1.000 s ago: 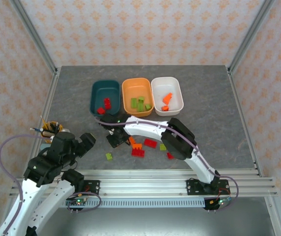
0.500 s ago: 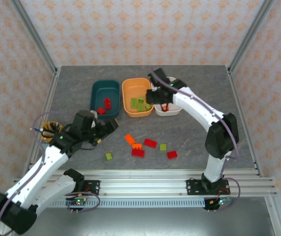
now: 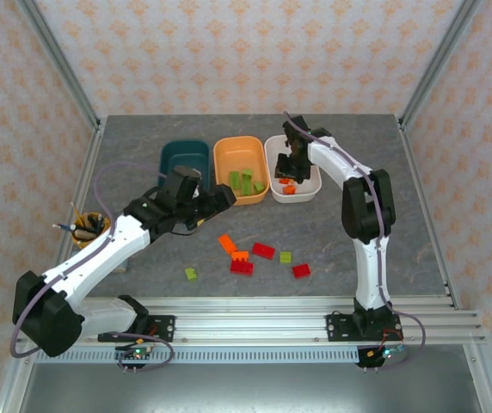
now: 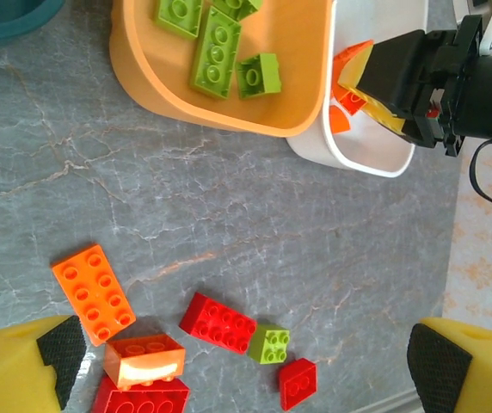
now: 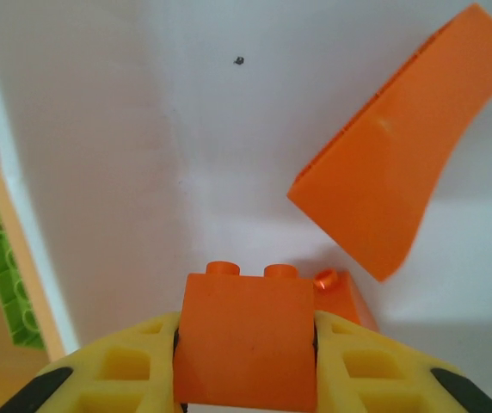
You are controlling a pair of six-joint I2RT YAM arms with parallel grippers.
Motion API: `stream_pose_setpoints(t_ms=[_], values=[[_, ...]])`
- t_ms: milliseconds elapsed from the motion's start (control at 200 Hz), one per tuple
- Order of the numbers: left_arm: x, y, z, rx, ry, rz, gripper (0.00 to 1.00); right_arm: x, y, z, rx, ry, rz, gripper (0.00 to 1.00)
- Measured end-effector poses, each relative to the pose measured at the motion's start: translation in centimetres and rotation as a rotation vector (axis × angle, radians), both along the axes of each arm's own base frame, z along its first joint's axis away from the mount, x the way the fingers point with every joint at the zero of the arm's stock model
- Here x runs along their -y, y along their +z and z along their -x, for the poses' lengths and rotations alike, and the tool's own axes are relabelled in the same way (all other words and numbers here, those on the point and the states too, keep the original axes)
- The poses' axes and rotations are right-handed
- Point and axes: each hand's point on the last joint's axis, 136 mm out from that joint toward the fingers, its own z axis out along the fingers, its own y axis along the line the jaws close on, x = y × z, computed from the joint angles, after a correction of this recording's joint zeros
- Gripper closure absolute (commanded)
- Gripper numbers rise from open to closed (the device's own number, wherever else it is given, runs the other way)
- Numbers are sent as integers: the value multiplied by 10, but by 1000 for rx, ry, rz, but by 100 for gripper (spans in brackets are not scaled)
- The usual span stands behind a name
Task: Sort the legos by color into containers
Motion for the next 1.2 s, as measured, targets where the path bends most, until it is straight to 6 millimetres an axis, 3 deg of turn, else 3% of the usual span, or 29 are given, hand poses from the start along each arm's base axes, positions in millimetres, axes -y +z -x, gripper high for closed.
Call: stream_pose_setpoints(t_ms=[195,485,646,796,876,1016,1131,1201], values=[[5,-2,-5,-7,-4,-13,2,0,-5,-6,-22,-12,-10,43],[11,6,-5,2,-33,-45,6,1,12,-10,11,-17,-16,42],[30,-3,6,-34,-136,-123,10,10,56,10,88,-19,-16,42],[46,-32,29,-128,-222,-213,16,9,110,59,210,12,-38,41],[52,-47,43,-178,-247,-240,16,-2,122,95,245,56,-62,41],[66,-67,71,-231,-328,-301,11,-17,105,165,220,135,-86,34],[75,-88,98,-267,-429,-400,6,-14,82,218,167,145,-98,27],[79,-98,111,-276,-478,-451,3,-8,77,239,158,127,-121,20]])
